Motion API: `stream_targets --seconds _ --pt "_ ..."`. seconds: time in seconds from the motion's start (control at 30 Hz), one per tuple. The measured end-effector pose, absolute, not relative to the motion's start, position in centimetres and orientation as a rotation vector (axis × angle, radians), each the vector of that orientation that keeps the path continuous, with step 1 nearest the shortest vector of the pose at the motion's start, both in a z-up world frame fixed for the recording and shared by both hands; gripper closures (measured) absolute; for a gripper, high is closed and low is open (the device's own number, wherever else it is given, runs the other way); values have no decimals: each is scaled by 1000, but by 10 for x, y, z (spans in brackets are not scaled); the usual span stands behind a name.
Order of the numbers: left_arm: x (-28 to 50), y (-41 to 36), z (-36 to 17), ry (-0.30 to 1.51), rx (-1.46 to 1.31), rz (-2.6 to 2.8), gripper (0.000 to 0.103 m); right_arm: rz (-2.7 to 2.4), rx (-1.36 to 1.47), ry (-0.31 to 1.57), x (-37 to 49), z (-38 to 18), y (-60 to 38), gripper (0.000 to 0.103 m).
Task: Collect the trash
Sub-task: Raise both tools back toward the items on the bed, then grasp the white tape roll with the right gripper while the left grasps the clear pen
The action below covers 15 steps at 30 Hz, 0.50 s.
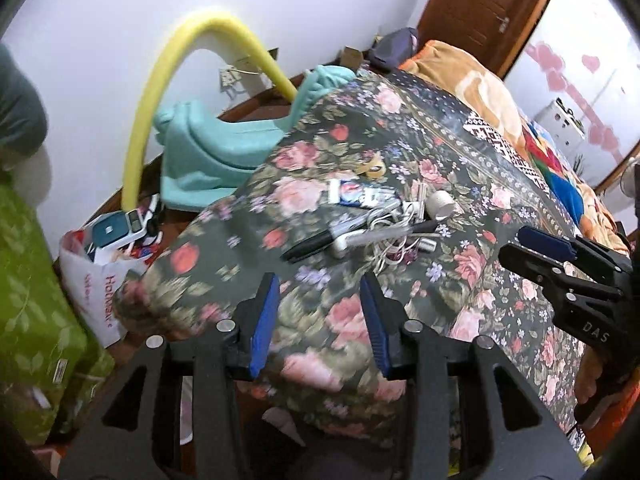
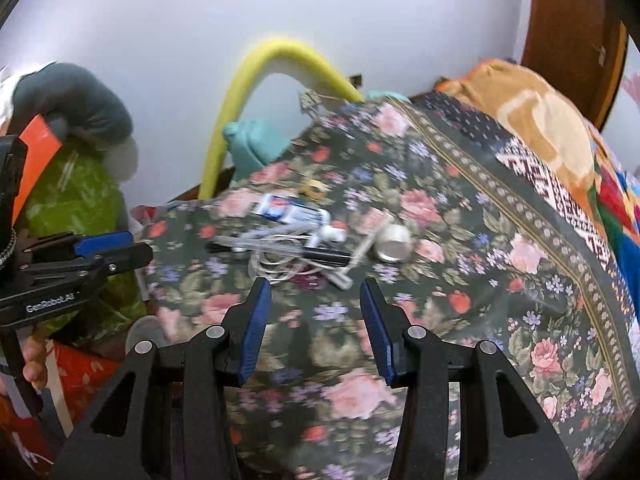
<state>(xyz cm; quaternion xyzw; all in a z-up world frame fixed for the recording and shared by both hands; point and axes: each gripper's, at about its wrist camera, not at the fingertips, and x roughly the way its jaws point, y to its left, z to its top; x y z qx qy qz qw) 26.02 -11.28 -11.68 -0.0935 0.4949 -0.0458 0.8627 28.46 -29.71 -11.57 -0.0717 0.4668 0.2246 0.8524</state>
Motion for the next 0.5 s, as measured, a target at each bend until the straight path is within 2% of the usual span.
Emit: stream_targets --seconds 0.03,0.2,0.5 --pt "267 -117 -118 1039 -189 -107 61 466 -140 998 292 -121 -303 56" --pt "297 -135 -123 1026 -168 -162 54 428 -88 1054 328 -145 -323 55" --pt "338 -159 -157 1095 -121 -251 53 386 18 1138 389 -190 -329 55"
